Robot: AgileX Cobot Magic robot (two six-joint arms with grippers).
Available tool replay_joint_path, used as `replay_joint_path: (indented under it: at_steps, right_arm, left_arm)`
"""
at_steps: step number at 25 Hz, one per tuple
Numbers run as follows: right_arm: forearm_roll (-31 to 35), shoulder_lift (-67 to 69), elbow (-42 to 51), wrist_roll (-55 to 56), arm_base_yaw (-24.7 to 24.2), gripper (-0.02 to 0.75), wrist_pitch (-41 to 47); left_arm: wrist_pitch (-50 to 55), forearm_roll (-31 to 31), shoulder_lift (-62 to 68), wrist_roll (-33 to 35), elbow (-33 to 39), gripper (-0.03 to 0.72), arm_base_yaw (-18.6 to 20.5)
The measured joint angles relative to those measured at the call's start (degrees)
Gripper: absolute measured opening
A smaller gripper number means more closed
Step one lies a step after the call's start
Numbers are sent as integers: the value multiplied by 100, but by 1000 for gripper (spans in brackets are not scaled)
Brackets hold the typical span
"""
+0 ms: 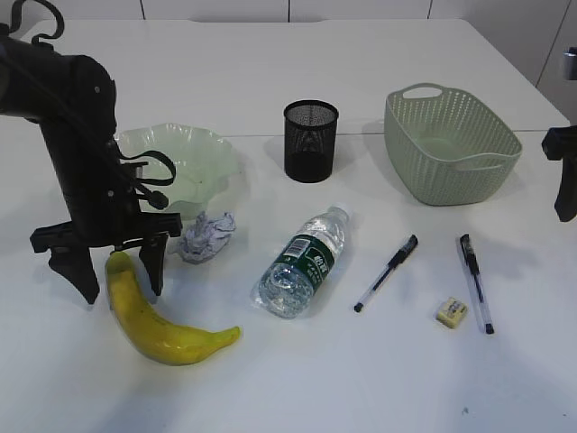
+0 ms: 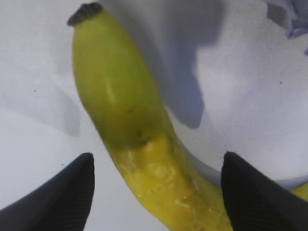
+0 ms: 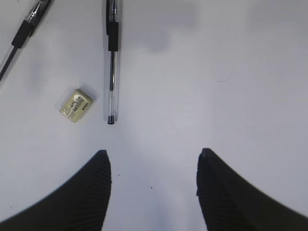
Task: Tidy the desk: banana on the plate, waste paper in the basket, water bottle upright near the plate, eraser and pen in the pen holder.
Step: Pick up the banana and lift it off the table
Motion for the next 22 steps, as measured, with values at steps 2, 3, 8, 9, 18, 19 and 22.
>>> replay_joint_path:
  at_steps: [2, 3, 8, 9, 18, 19, 22]
  right_arm:
    - [0, 0, 0, 0, 0, 428, 0]
    - [0, 0, 0, 0, 0, 428, 0]
    - [0, 0, 0, 0, 0, 428, 0]
    - [0, 0, 0, 0, 0, 428, 0]
    - [0, 0, 0, 0, 0, 428, 0]
    - [0, 0, 0, 0, 0, 428, 0]
    - [0, 0, 0, 0, 0, 428, 0]
  left_arm:
    - [0, 0, 28, 9, -3, 582, 0]
    - [0, 0, 49, 9, -3, 582, 0]
    - [0, 0, 86, 34, -12, 570, 0]
    - [0, 0, 86, 46, -12, 564, 0]
    - [-11, 0, 170, 68, -12, 501, 0]
    - [0, 0, 207, 68, -12, 499, 0]
    - [32, 0, 267, 93, -12, 497, 0]
